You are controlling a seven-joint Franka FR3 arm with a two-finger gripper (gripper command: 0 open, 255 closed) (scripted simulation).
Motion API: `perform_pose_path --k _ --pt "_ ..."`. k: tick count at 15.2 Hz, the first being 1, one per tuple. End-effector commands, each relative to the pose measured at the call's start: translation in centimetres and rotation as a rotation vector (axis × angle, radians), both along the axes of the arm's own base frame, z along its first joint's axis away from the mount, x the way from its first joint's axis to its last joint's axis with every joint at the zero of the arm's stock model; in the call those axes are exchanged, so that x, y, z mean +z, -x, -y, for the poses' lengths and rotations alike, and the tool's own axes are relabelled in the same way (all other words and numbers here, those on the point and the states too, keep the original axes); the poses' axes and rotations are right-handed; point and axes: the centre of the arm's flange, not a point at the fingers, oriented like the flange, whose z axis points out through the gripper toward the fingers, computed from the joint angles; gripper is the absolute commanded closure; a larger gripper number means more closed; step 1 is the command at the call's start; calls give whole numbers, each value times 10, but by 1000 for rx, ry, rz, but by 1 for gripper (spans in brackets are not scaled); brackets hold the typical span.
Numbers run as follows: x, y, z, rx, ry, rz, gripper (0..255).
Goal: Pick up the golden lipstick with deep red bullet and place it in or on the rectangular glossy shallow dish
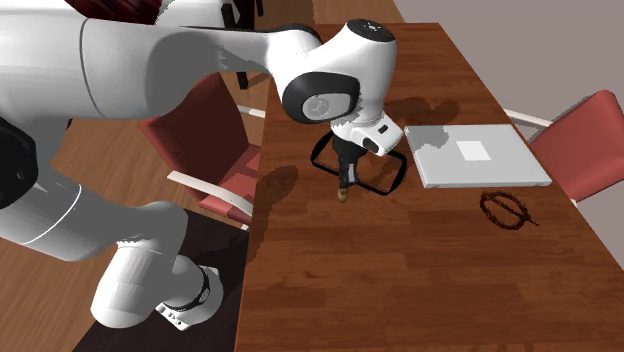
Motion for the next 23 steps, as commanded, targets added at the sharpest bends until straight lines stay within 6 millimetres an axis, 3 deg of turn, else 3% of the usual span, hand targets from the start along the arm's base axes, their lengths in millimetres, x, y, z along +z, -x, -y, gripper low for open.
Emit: perform_pose_path --k 1,2,18,23 --pt "12 -1 0 0 0 0 255" --pt "16 -1 0 0 0 0 255" --pt "52 3 -208 0 0 0 255" --pt "25 3 -208 0 0 0 255"
